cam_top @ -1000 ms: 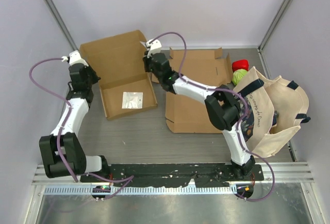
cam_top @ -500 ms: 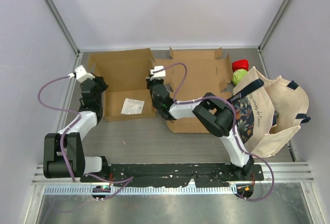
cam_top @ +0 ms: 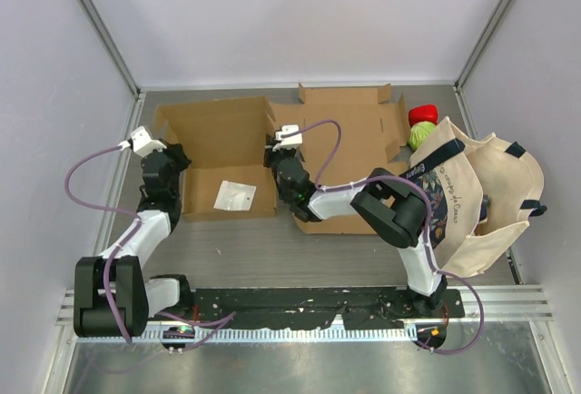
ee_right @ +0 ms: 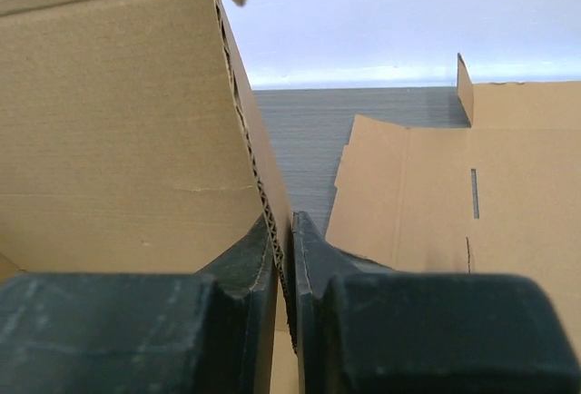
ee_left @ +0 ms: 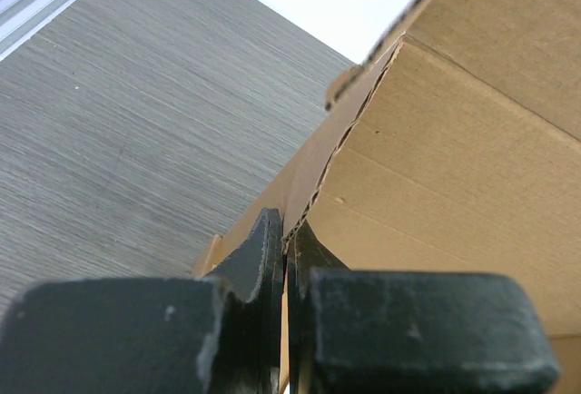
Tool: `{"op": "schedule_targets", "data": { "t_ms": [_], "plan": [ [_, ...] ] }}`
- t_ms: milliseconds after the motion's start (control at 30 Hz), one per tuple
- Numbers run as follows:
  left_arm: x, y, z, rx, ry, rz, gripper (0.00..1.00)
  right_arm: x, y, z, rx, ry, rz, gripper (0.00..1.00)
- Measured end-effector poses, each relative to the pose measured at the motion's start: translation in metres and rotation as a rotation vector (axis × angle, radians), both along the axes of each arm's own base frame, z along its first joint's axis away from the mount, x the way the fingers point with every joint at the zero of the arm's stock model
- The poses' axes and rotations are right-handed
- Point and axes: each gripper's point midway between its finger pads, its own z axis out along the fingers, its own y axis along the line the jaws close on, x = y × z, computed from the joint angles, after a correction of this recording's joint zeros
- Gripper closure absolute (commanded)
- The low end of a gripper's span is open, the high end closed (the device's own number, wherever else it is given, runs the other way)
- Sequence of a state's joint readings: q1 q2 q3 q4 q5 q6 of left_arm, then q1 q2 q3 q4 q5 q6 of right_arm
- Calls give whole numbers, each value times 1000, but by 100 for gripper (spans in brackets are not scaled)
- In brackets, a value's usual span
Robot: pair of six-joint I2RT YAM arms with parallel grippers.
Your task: Fold the paper box
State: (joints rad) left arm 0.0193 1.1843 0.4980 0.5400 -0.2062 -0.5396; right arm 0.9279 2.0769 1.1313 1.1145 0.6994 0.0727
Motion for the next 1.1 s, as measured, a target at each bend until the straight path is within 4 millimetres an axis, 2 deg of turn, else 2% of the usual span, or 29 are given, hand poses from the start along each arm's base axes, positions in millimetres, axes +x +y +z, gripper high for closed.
{"op": "schedule_targets", "data": {
  "t_ms": [167,300,333,433,500,533,567,633,733,833,933,1100],
  "plan": [
    [-2,1,-1,-26,0,15,100,-8,6,2,27,53,4,80],
    [-5,4,-2,-49,-15,40,100,-11,13,5,47,59,-40,64],
    [-6,6,-2,-49,-18,50,100,-12,15,4,43,62,-39,49],
    [-7,10,-2,-42,-21,67,100,-20,19,-6,-2,87,-7,26],
    [-8,11,-2,-31,-18,69,100,-32,13,-19,-84,125,46,26],
    [-8,12,-2,-20,-16,67,100,-40,13,-24,-133,151,105,20],
    [-8,12,-2,-12,-16,66,100,-52,14,-24,-178,186,206,20],
    [-9,12,-1,11,-13,62,100,-52,12,-16,-188,214,304,19],
    [-10,13,-1,37,-8,58,100,-38,-5,12,-179,262,447,19],
    [-10,14,-1,58,-3,56,100,-12,-27,38,-217,281,521,20],
    [-10,15,-1,70,0,56,100,7,-46,51,-267,287,578,22],
    [-10,16,-1,86,4,58,100,44,-40,68,-342,206,736,24]
  ]
}}
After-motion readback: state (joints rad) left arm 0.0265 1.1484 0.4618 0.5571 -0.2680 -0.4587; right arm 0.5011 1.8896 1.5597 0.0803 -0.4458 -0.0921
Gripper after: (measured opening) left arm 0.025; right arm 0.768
